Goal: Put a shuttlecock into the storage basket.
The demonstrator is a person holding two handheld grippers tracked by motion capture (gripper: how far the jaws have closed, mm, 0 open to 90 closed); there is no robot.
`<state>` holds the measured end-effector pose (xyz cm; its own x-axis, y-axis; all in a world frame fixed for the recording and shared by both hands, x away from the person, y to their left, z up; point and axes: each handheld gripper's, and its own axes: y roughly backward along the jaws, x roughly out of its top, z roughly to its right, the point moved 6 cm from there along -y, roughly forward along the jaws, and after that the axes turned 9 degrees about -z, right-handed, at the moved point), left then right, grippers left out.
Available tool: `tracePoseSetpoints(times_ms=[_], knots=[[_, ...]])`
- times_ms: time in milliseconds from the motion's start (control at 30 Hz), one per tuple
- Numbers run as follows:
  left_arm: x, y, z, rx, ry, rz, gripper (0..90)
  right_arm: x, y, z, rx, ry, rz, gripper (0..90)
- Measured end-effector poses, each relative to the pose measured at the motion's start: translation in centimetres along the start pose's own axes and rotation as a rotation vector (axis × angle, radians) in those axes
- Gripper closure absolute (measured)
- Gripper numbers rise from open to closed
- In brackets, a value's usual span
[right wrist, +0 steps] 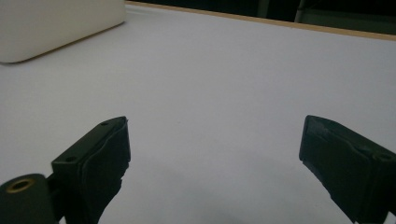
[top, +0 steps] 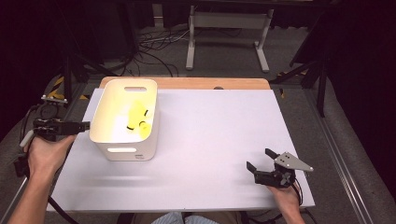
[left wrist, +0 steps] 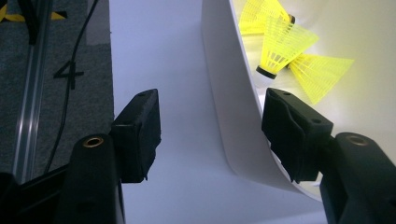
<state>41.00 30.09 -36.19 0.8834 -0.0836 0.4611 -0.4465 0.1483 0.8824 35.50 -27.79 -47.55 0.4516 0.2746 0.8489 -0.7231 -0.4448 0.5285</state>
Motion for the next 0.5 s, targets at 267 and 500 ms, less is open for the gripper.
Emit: tracePoseSetpoints(times_ms=[267,500], knots=[[-0.8,-0.2,-0.5,0.002,0.021,0.018,38.0,0.0,0.0,0.0,0.001,0.0,-0.001,9.2],[-1.5,-0.9,-0.7,-0.011,0.031,0.019,37.9,0.0,0.0,0.0,0.0,0.001,-0.001,9.2]])
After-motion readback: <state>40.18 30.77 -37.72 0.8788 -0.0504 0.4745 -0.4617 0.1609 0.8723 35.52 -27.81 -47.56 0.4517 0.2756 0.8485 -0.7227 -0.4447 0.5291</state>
